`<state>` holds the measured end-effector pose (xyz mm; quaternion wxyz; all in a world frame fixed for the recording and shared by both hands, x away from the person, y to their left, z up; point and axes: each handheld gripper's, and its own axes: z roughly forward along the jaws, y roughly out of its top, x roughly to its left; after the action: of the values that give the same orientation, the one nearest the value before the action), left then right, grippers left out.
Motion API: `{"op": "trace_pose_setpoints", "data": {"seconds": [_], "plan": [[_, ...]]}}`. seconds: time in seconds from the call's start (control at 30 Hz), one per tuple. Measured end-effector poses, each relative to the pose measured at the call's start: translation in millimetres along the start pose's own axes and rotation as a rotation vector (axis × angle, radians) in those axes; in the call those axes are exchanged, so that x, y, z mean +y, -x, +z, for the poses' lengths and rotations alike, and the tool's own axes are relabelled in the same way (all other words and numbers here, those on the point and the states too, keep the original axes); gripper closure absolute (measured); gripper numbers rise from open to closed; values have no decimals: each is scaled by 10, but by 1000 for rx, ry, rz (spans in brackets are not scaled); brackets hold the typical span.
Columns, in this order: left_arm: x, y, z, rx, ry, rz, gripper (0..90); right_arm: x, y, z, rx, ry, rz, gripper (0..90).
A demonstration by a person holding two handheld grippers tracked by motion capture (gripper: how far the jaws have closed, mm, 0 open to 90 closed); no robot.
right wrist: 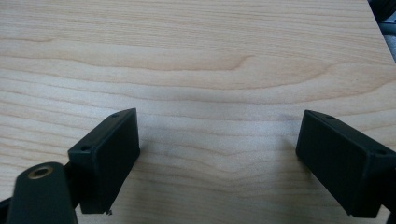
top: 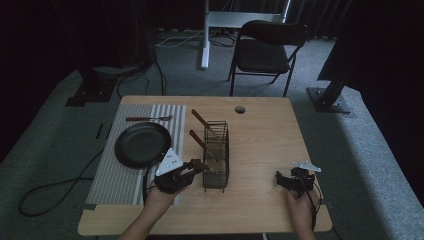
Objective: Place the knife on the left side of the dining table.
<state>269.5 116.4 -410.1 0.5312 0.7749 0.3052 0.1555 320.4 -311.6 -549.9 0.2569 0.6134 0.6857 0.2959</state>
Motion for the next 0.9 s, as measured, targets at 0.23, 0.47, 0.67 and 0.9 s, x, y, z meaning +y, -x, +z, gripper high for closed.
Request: {"op": "trace_pose_setpoints", "data": {"seconds": [0.23, 0.47, 0.67, 0.9], "plan": [[104, 24, -100, -17, 29, 19, 763, 0, 0, 1, 0, 1, 1, 124], [258, 10, -317, -41, 67, 25, 763, -1, 1, 1, 0, 1, -1, 124], [365, -49, -561, -46, 117, 11, 763, -1, 1, 1, 0, 1, -1, 124], [396, -106, -824, 10, 148, 27, 763, -1, 1, 1, 0, 1, -1, 124]]}}
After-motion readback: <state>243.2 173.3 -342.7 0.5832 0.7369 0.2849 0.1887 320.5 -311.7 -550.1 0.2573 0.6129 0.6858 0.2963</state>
